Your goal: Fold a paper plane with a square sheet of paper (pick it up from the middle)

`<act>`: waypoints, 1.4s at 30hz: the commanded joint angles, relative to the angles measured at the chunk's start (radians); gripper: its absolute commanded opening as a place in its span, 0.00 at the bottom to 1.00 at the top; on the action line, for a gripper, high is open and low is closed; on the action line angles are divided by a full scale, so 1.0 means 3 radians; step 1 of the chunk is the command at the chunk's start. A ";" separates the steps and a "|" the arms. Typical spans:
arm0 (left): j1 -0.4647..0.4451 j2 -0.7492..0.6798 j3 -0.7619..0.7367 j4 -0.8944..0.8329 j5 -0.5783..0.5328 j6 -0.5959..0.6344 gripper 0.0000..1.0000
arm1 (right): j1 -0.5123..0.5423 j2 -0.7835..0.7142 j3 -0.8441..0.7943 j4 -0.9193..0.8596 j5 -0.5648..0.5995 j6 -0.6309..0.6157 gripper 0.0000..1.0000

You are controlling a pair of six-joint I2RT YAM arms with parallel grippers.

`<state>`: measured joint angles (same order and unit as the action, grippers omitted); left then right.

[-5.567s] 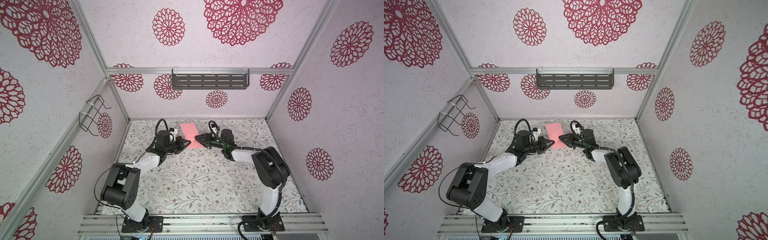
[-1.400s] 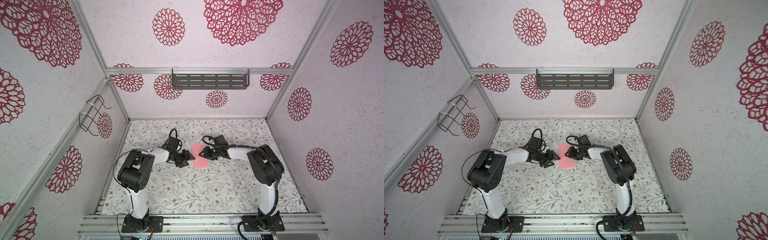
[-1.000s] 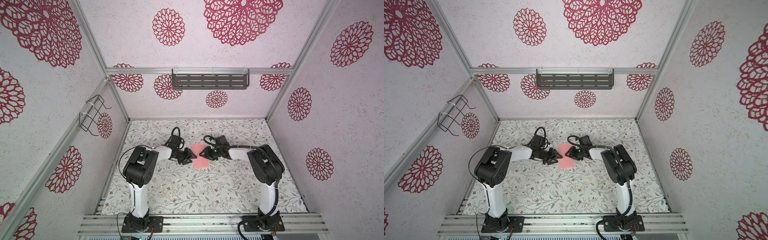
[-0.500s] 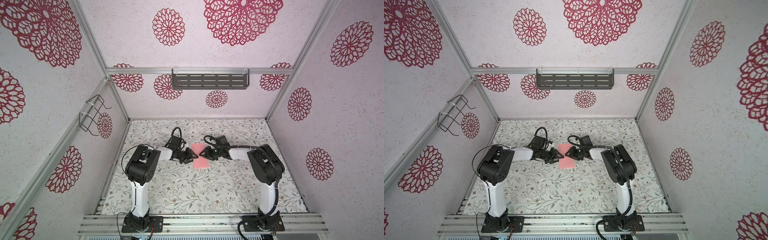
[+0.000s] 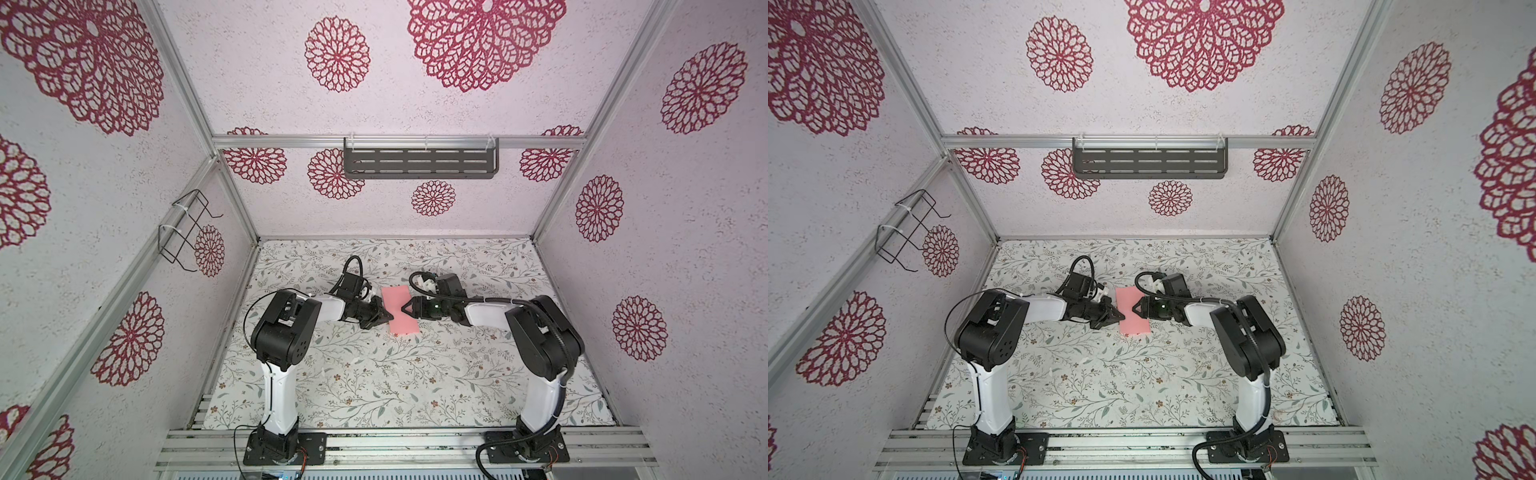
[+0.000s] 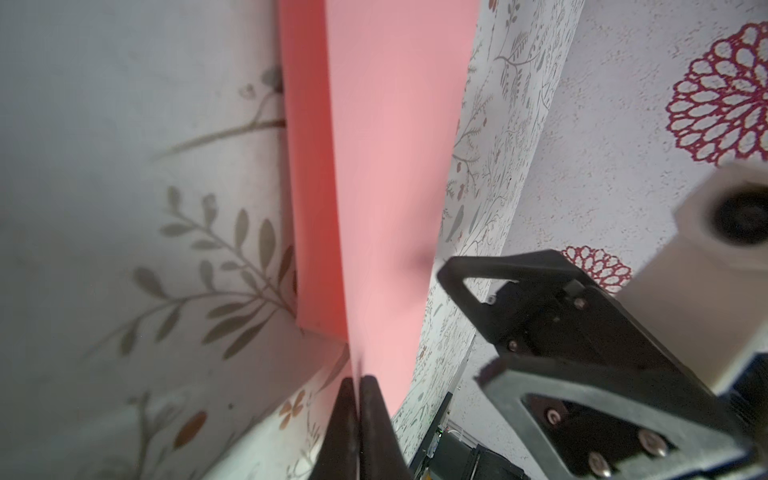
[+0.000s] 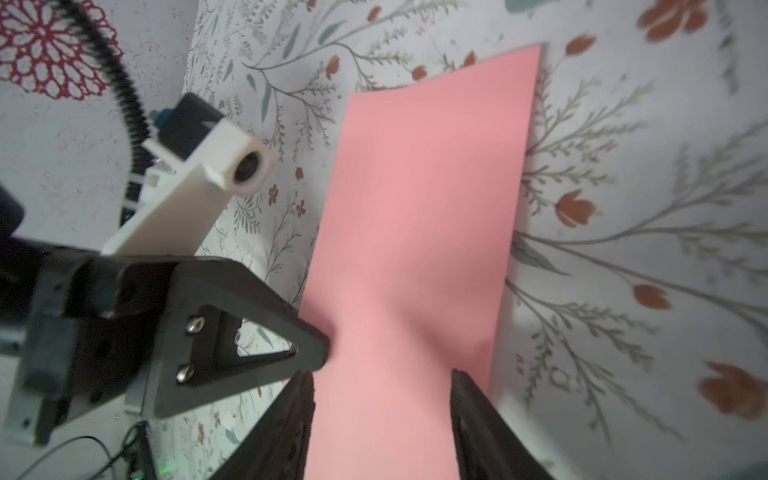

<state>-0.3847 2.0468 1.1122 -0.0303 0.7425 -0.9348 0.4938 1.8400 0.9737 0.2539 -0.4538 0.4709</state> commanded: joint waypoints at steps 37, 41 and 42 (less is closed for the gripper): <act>0.0027 -0.0184 0.0194 -0.0173 0.0049 -0.0905 0.05 | 0.0921 -0.0092 -0.0781 0.1507 0.1425 -0.3169 0.26; 0.0068 -0.0238 0.0122 -0.0208 -0.0055 -0.0875 0.12 | 0.0928 -0.0102 -0.0778 0.1471 0.1301 -0.3188 0.11; 0.0092 -0.0242 0.0099 -0.0204 -0.0075 -0.0870 0.15 | 0.0926 -0.0109 -0.0767 0.1433 0.1251 -0.3172 0.08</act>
<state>-0.3752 2.0190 1.1484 -0.0883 0.7425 -1.1976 0.7658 1.8103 0.7216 0.6758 -0.0528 -0.4759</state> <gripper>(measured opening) 0.128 0.097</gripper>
